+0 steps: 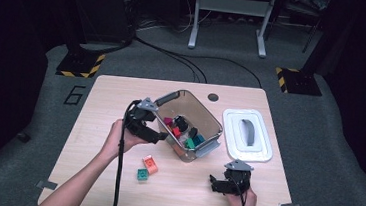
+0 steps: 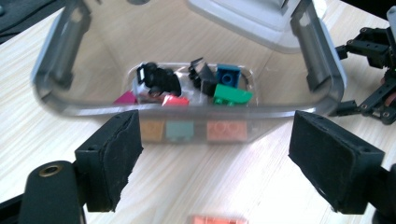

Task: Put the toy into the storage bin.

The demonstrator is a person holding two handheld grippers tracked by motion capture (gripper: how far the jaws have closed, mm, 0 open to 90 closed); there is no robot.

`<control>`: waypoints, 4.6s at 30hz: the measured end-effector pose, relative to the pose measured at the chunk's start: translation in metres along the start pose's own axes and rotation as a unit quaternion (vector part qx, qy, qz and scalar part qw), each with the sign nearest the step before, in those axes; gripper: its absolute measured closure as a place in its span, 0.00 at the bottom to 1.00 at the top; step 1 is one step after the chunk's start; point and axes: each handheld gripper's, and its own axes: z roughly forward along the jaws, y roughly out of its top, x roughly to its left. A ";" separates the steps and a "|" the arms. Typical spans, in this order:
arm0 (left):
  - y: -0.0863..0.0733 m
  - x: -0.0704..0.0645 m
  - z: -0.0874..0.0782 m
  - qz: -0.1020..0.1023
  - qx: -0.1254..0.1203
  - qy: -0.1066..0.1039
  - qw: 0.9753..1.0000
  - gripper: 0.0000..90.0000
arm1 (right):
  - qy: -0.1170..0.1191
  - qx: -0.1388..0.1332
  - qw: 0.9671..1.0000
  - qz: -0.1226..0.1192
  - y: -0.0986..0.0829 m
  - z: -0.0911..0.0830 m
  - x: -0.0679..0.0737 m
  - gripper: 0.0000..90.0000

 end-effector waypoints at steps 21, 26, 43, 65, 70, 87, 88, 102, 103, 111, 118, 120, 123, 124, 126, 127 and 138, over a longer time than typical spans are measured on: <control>-0.079 0.008 0.000 -0.052 0.022 0.025 0.998 0.16 | -0.001 0.000 1.000 0.000 0.000 0.000 0.000 0.05; -0.092 0.005 0.003 -0.057 0.022 0.036 0.997 0.17 | -0.001 0.000 1.000 0.000 0.000 0.000 0.000 0.05; -0.132 -0.036 0.033 -0.051 0.048 0.061 0.996 0.17 | -0.001 0.000 1.000 0.001 0.000 0.000 0.000 0.05; -0.150 -0.026 0.036 -0.048 0.062 0.069 0.995 0.39 | -0.002 0.000 1.000 0.001 0.000 0.000 0.000 0.05; -0.150 -0.028 0.041 -0.046 0.067 0.071 0.994 0.57 | -0.002 0.000 1.000 0.001 0.000 0.000 0.000 0.05; -0.139 -0.009 0.027 -0.048 0.047 0.081 0.994 0.66 | -0.002 0.000 1.000 0.001 0.000 0.000 0.000 0.05; -0.137 -0.008 0.024 -0.048 0.047 0.080 0.995 0.66 | -0.002 0.000 1.000 0.002 0.000 0.000 0.000 0.05; -0.090 0.011 0.001 -0.054 0.016 0.046 0.997 0.66 | 0.000 0.000 1.000 0.000 0.000 0.000 0.000 0.05; -0.087 0.012 0.000 -0.051 0.015 0.045 0.998 0.66 | -0.001 0.000 1.000 0.001 0.000 0.000 0.000 0.05; -0.047 0.004 -0.008 -0.027 -0.004 0.037 0.999 0.66 | -0.002 -0.001 1.000 0.002 0.000 0.000 0.000 0.05; -0.018 0.000 -0.004 -0.011 -0.004 0.023 1.000 0.66 | -0.002 0.000 1.000 0.001 0.000 0.000 0.000 0.05; -0.012 -0.001 -0.003 -0.008 -0.003 0.019 1.000 0.66 | -0.002 -0.001 1.000 0.002 0.000 0.000 0.000 0.05; -0.003 -0.001 0.001 -0.008 -0.005 0.009 1.000 0.66 | -0.002 -0.001 1.000 0.002 0.000 0.000 0.000 0.05; 0.000 -0.002 0.003 -0.008 -0.005 0.004 1.000 0.66 | -0.001 0.000 1.000 0.001 0.000 0.000 0.000 0.05; 0.007 -0.005 0.007 -0.003 -0.006 -0.001 1.000 0.66 | -0.002 0.000 1.000 0.001 0.000 0.000 0.000 0.05; 0.011 -0.006 0.008 0.000 -0.004 -0.004 1.000 0.66 | -0.002 0.000 1.000 0.001 0.000 0.000 0.000 0.05; 0.034 -0.022 0.037 0.010 0.012 -0.049 0.999 0.66 | 0.000 0.000 1.000 0.000 0.000 0.000 0.000 0.05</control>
